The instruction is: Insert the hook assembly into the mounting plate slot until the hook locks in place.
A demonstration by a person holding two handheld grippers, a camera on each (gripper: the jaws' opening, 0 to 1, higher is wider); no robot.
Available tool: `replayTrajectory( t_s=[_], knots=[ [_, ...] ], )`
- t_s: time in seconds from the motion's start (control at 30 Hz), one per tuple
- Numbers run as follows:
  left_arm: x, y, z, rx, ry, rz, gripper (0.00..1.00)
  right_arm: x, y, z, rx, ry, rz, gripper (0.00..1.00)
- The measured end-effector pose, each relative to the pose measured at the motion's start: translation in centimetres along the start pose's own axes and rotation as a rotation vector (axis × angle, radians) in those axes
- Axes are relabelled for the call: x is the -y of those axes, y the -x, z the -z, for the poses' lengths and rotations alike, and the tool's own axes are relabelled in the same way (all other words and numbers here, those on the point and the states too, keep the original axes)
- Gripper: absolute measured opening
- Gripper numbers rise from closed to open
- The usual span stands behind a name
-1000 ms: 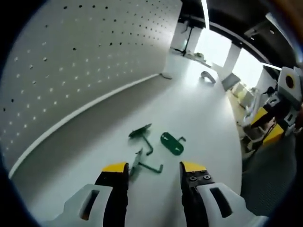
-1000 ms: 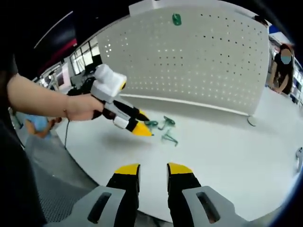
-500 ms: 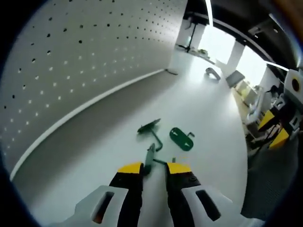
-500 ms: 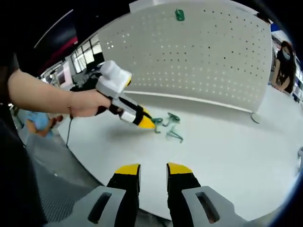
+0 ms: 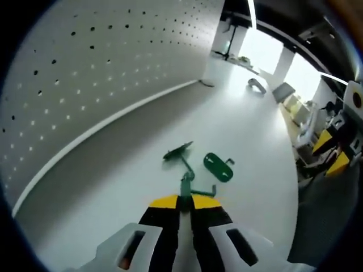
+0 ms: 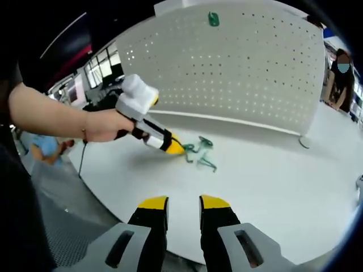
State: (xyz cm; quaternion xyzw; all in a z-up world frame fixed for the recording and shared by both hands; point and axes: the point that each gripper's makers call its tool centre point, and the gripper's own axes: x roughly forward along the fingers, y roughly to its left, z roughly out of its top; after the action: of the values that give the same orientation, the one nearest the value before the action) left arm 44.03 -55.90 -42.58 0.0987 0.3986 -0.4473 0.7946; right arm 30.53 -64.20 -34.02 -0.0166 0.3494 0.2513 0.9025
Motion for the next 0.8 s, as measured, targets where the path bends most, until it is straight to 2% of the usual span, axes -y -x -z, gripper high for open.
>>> replayTrajectory(
  t_s=[0.13, 0.5, 0.8],
  knots=[
    [-0.2, 0.5, 0.5, -0.02, -0.008, 0.004, 0.04, -0.2, 0.0, 0.2, -0.004, 0.005, -0.004, 0.2],
    [-0.5, 2.2, 0.1, -0.006, 0.037, -0.016, 0.03, -0.3, 0.3, -0.1, 0.015, -0.006, -0.002, 0.19],
    [0.9, 4.6, -0.6, 0.028, 0.052, -0.019, 0.03, -0.8, 0.6, -0.7, 0.044, -0.002, -0.009, 0.19]
  ],
)
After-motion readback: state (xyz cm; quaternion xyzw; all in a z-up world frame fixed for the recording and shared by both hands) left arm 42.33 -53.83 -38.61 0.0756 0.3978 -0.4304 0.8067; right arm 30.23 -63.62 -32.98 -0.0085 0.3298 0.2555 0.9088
